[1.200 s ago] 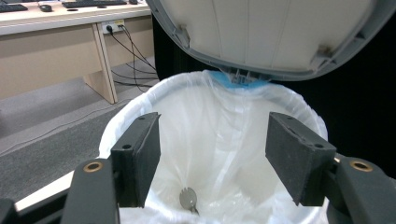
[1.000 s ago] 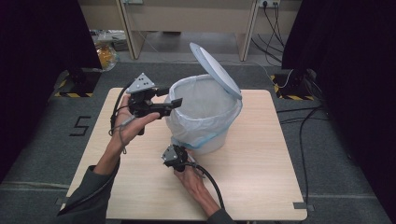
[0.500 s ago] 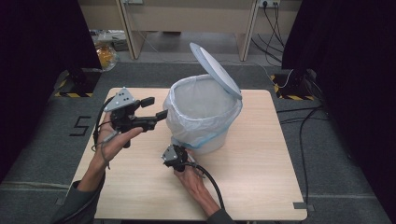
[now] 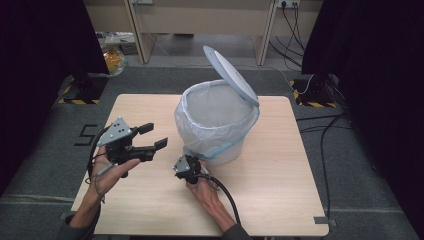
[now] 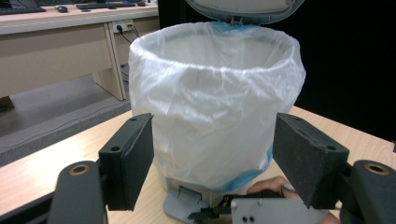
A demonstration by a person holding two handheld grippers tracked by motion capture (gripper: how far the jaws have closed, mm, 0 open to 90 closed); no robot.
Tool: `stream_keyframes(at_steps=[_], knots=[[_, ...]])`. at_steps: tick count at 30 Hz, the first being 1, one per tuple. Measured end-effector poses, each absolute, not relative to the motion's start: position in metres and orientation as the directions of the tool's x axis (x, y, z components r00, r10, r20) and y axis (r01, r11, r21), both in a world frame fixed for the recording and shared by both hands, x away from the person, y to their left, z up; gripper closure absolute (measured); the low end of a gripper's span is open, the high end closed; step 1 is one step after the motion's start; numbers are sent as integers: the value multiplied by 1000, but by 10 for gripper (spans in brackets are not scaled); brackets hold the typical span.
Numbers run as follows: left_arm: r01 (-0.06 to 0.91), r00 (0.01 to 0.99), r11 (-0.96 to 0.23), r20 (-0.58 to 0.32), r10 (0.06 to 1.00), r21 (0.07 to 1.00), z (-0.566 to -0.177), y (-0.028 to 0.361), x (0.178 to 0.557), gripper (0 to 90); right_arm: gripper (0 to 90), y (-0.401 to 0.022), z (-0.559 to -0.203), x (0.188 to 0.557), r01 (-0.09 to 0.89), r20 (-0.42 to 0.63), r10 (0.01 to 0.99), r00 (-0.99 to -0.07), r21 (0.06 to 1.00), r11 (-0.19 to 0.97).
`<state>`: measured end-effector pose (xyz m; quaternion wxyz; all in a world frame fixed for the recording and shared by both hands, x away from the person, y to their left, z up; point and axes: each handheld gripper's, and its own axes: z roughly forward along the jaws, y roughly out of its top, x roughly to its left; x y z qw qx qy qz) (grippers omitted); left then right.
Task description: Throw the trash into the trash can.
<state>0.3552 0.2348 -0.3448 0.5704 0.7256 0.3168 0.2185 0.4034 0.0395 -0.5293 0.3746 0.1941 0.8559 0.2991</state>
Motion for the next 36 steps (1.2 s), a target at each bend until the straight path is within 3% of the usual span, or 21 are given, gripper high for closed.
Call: stream_keyframes(at_steps=[20, 36], knots=[[245, 697, -156, -62, 714, 957, -419, 255, 335, 237, 793, 39, -529, 403, 105, -527, 557, -642, 659, 745], [366, 661, -280, -36, 749, 888, -491, 262, 325, 225, 793, 39, -529, 403, 103, -532, 552, -642, 653, 750]])
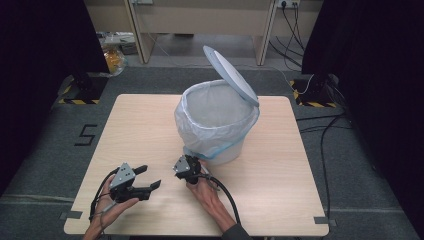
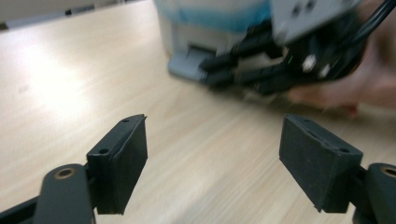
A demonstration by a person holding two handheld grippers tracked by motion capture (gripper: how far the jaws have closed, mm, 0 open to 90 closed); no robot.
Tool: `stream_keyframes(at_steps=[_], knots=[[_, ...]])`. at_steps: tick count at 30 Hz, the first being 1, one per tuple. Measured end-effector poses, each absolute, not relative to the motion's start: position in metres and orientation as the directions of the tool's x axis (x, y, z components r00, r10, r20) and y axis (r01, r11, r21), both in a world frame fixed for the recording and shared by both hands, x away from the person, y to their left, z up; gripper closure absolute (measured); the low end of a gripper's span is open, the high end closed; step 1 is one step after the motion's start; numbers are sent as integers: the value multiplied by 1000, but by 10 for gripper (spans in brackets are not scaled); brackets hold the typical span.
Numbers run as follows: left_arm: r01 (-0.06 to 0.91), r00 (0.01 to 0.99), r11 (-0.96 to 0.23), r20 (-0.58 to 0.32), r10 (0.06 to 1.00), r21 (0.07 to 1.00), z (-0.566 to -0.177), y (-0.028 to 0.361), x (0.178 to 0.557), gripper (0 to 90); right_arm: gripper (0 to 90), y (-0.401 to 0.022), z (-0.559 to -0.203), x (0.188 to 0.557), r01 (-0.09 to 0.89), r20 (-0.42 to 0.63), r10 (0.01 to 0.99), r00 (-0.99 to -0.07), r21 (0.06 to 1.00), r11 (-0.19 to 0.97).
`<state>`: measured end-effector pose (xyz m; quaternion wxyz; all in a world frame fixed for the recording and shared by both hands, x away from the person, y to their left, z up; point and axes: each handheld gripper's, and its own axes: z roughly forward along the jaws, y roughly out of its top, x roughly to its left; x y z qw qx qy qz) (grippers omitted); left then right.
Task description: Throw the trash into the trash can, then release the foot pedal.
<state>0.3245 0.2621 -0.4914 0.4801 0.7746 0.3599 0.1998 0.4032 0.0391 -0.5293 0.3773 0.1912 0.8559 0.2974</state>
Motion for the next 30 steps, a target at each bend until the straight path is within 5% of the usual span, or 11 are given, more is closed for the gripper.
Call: stream_keyframes(at_steps=[30], knots=[[529, 629, -397, -33, 777, 750, -524, 262, 327, 184, 774, 40, -530, 402, 95, -544, 544, -640, 646, 757]])
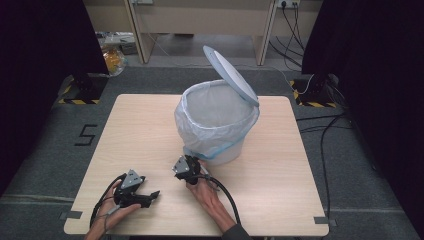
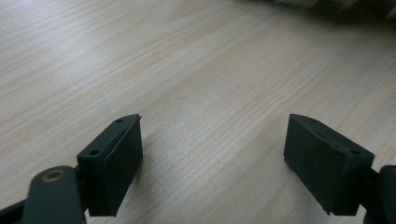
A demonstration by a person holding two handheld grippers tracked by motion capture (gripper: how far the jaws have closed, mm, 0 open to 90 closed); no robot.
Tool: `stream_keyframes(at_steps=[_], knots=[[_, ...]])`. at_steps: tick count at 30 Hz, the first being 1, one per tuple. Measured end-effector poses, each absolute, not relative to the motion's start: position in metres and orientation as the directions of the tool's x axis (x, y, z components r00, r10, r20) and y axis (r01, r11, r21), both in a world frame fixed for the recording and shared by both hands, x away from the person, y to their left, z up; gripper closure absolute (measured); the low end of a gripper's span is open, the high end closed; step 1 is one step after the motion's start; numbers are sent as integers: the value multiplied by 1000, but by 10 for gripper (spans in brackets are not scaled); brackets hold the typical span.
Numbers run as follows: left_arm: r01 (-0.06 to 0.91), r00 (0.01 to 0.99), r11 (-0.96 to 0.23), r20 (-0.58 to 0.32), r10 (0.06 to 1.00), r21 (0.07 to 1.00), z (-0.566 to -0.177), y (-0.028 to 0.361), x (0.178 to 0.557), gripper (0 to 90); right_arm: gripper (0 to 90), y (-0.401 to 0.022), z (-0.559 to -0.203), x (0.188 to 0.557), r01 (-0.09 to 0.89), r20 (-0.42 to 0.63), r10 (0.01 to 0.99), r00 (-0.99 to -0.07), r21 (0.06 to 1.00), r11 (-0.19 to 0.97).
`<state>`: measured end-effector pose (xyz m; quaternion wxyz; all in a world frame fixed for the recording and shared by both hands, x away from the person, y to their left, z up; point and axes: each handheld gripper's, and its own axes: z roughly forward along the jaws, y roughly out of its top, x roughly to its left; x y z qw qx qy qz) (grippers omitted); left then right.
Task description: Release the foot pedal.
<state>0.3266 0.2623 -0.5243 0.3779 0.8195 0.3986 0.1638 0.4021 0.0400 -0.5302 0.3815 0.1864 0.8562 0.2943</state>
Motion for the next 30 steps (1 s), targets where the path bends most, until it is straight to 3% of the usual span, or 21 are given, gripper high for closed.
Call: stream_keyframes(at_steps=[23, 30], knots=[[533, 621, -389, -34, 783, 752, -525, 262, 328, 172, 673, 45, -535, 393, 9, -644, 495, -583, 604, 797], [534, 619, -388, -35, 784, 751, -525, 262, 328, 172, 672, 42, -526, 380, -6, -591, 533, -606, 673, 739]])
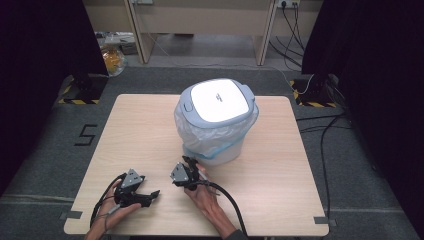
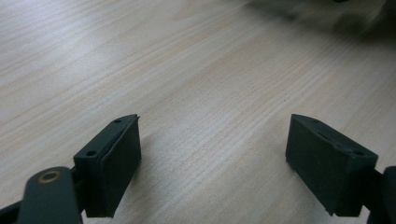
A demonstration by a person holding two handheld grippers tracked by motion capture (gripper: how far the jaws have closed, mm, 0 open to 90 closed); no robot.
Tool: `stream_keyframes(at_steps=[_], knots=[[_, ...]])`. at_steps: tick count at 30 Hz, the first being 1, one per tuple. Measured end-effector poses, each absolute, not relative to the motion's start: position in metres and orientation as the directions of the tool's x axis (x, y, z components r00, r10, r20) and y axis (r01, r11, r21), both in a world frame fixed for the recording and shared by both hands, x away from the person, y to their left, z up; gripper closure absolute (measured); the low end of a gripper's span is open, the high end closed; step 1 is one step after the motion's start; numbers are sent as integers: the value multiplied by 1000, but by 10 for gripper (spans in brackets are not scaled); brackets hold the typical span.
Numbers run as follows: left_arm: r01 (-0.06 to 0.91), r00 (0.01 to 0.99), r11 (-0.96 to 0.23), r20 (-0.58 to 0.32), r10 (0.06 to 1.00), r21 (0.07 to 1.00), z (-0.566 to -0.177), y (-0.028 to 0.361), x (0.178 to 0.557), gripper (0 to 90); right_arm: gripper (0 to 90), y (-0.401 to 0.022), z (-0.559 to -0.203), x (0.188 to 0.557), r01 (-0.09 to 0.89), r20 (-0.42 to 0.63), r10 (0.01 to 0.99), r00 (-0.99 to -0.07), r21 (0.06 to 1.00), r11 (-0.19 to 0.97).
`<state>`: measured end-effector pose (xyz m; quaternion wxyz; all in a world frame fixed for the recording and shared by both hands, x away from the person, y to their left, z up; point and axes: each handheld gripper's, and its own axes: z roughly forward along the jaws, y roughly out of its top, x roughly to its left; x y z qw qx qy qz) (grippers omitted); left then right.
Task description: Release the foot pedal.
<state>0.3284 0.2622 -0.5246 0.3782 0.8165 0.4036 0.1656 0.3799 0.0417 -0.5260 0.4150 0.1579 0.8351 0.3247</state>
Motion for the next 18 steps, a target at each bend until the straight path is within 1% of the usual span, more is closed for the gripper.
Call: stream_keyframes(at_steps=[2, 6, 10, 18], knots=[[533, 619, -388, -34, 784, 752, -525, 262, 328, 171, 666, 39, -526, 378, 10, -549, 550, -629, 702, 712], [533, 621, -393, -31, 783, 749, -524, 262, 329, 169, 656, 32, -525, 374, 41, -483, 560, -673, 732, 680], [535, 620, -391, -34, 784, 749, -524, 262, 329, 169, 655, 26, -520, 371, 61, -438, 578, -688, 759, 648], [535, 620, -390, -34, 784, 750, -525, 262, 329, 169, 633, 23, -513, 366, 56, -403, 552, -730, 769, 637]])
